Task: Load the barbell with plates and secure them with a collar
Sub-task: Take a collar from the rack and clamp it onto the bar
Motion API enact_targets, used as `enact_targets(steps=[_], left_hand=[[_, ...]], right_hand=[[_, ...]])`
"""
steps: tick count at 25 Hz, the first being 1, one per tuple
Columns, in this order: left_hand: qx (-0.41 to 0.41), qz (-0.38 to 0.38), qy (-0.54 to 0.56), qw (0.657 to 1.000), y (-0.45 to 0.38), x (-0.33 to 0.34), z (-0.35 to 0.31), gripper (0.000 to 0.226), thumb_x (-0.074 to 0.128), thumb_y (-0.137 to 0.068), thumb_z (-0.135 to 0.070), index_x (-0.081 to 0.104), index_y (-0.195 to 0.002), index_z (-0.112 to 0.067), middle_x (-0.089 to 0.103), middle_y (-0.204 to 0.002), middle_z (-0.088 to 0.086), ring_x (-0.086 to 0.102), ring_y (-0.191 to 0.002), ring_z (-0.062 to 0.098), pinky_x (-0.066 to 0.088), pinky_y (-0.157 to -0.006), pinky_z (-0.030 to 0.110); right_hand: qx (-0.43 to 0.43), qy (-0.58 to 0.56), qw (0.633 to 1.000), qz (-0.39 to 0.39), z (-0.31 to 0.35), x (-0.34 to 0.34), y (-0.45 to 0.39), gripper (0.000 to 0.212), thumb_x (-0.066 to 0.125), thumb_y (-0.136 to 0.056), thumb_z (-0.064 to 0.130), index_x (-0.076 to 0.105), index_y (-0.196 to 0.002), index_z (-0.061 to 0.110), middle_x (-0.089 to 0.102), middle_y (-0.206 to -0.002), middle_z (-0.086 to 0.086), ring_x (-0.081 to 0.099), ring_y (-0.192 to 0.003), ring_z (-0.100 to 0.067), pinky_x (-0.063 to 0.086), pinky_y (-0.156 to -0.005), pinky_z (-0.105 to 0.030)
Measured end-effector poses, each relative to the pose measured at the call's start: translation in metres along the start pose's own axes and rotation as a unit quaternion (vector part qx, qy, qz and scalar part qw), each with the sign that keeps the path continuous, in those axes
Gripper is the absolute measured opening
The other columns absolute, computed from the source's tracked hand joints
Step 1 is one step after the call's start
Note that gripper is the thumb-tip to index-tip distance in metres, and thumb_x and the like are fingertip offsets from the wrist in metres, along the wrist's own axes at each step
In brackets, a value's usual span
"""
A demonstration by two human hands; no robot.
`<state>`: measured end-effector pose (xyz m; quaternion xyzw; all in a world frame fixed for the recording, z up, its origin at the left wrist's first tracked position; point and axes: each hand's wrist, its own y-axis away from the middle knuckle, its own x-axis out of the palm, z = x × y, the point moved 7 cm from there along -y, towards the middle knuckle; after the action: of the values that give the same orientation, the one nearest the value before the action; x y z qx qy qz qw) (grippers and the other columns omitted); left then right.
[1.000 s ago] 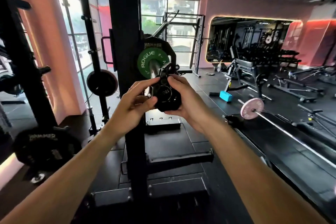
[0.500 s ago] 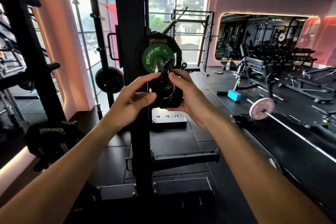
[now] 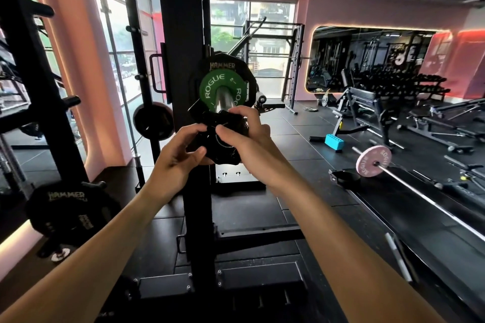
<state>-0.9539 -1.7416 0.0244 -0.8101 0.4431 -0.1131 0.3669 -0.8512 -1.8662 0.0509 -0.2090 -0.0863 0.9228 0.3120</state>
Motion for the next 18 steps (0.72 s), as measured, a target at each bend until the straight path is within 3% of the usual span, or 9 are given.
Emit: enact_targets(steps=[3, 6, 9, 11, 15, 18], left_hand=[[-0.008, -0.002, -0.017, 1.0, -0.001, -0.002, 0.0, 0.042, 0.054, -0.099, 0.006, 0.059, -0.126, -0.026, 0.063, -0.113, -0.015, 0.068, -0.094, 0.006, 0.058, -0.086, 0.027], [-0.011, 0.003, -0.017, 1.0, -0.005, -0.002, -0.008, 0.043, 0.058, -0.098, -0.013, 0.059, -0.128, -0.043, 0.063, -0.12, -0.014, 0.065, -0.102, 0.012, 0.054, -0.093, 0.033], [-0.035, 0.018, -0.01, 0.999, -0.016, 0.002, -0.009, 0.053, 0.057, -0.098, -0.018, 0.051, -0.139, -0.05, 0.058, -0.138, 0.0, 0.068, -0.113, 0.015, 0.058, -0.088, 0.029], [-0.048, 0.011, -0.017, 0.999, -0.025, 0.001, -0.008, 0.052, 0.056, -0.098, -0.017, 0.054, -0.137, -0.051, 0.058, -0.141, -0.002, 0.069, -0.114, 0.014, 0.06, -0.084, 0.031], [-0.085, 0.008, -0.014, 0.996, -0.036, -0.005, 0.006, 0.053, 0.054, -0.101, -0.012, 0.057, -0.132, -0.055, 0.062, -0.135, -0.024, 0.068, -0.116, 0.008, 0.063, -0.085, 0.039], [-0.087, 0.012, -0.012, 0.996, -0.043, -0.006, 0.016, 0.052, 0.054, -0.102, -0.015, 0.056, -0.133, -0.056, 0.061, -0.137, -0.023, 0.067, -0.117, 0.01, 0.062, -0.087, 0.039]], right_hand=[[-0.008, 0.009, 1.0, 0.022, -0.004, -0.002, -0.007, 0.045, 0.052, -0.076, 0.075, 0.043, -0.119, 0.067, 0.044, -0.12, 0.007, 0.06, -0.101, -0.009, 0.047, -0.079, -0.028], [-0.022, -0.032, 0.998, 0.054, -0.009, -0.006, -0.015, 0.041, 0.051, -0.08, 0.075, 0.046, -0.12, 0.069, 0.051, -0.135, 0.003, 0.063, -0.117, -0.018, 0.059, -0.092, -0.045], [-0.009, -0.098, 0.994, 0.056, -0.019, -0.014, -0.027, 0.055, 0.049, -0.091, 0.061, 0.046, -0.145, 0.048, 0.061, -0.144, 0.001, 0.066, -0.123, -0.024, 0.062, -0.093, -0.046], [-0.002, -0.098, 0.994, 0.055, -0.023, -0.017, -0.037, 0.059, 0.048, -0.093, 0.055, 0.044, -0.15, 0.042, 0.062, -0.144, 0.001, 0.069, -0.119, -0.026, 0.063, -0.09, -0.041], [0.016, -0.115, 0.992, 0.05, -0.026, -0.015, -0.058, 0.041, 0.052, -0.089, 0.054, 0.051, -0.13, 0.052, 0.067, -0.131, 0.006, 0.077, -0.1, -0.025, 0.062, -0.076, -0.032], [0.022, -0.149, 0.988, 0.044, -0.035, -0.018, -0.075, 0.029, 0.057, -0.085, 0.055, 0.059, -0.114, 0.057, 0.067, -0.125, 0.013, 0.079, -0.092, -0.019, 0.063, -0.076, -0.034]])
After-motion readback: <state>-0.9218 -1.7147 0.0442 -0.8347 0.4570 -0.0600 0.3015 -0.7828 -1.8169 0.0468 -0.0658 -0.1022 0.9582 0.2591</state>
